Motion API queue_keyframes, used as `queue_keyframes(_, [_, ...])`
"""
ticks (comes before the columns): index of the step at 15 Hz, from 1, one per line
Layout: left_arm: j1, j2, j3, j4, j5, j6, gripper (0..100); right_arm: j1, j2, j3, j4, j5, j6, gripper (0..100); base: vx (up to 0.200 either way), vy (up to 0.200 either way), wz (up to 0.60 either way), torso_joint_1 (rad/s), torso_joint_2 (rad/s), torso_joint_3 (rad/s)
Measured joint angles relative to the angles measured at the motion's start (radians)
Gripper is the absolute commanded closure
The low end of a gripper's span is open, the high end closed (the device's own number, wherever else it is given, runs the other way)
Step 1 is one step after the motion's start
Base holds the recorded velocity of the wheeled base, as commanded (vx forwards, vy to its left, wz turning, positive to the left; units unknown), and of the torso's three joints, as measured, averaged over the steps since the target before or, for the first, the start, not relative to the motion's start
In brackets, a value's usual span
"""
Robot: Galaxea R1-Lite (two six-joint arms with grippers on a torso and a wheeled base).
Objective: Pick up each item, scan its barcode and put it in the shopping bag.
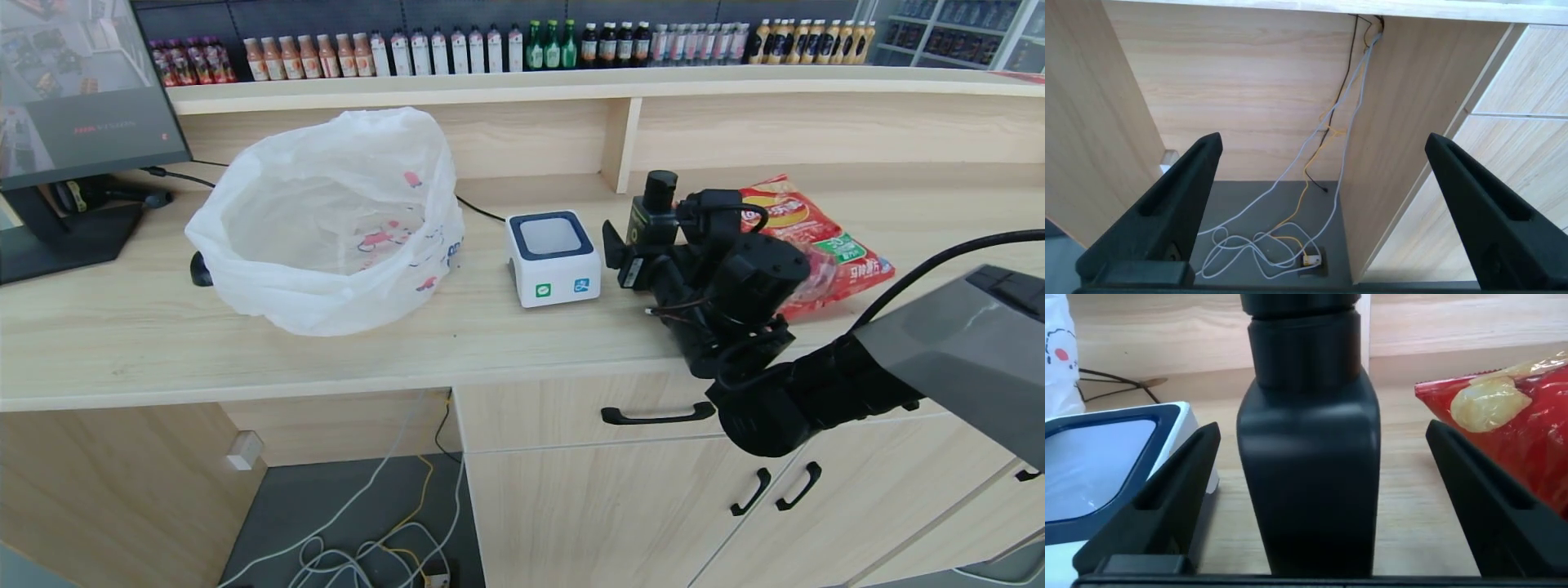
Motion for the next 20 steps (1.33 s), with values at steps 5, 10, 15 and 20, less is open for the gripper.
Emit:
queue_keyframes(5, [0.0,0.0,0.0,0.0,0.0,0.0,0,-0.002,-0.002,0.033,-0.006,-0.002,0.009,0,0.0,0.0,0.0,0.0,0.0,0.0])
queue_keyframes(10, [0.0,0.0,0.0,0.0,0.0,0.0,0,-0.001,-0.003,0.041,-0.008,-0.001,0.011,0,0.0,0.0,0.0,0.0,0.0,0.0])
queue_keyframes(15, [0.0,0.0,0.0,0.0,0.0,0.0,0,0.0,-0.004,0.045,-0.008,0.0,0.012,100,0.0,0.0,0.0,0.0,0.0,0.0])
queue_keyframes(20, [0.0,0.0,0.0,0.0,0.0,0.0,0,0.023,-0.012,0.05,-0.008,-0.001,0.024,100,0.0,0.0,0.0,0.0,0.0,0.0])
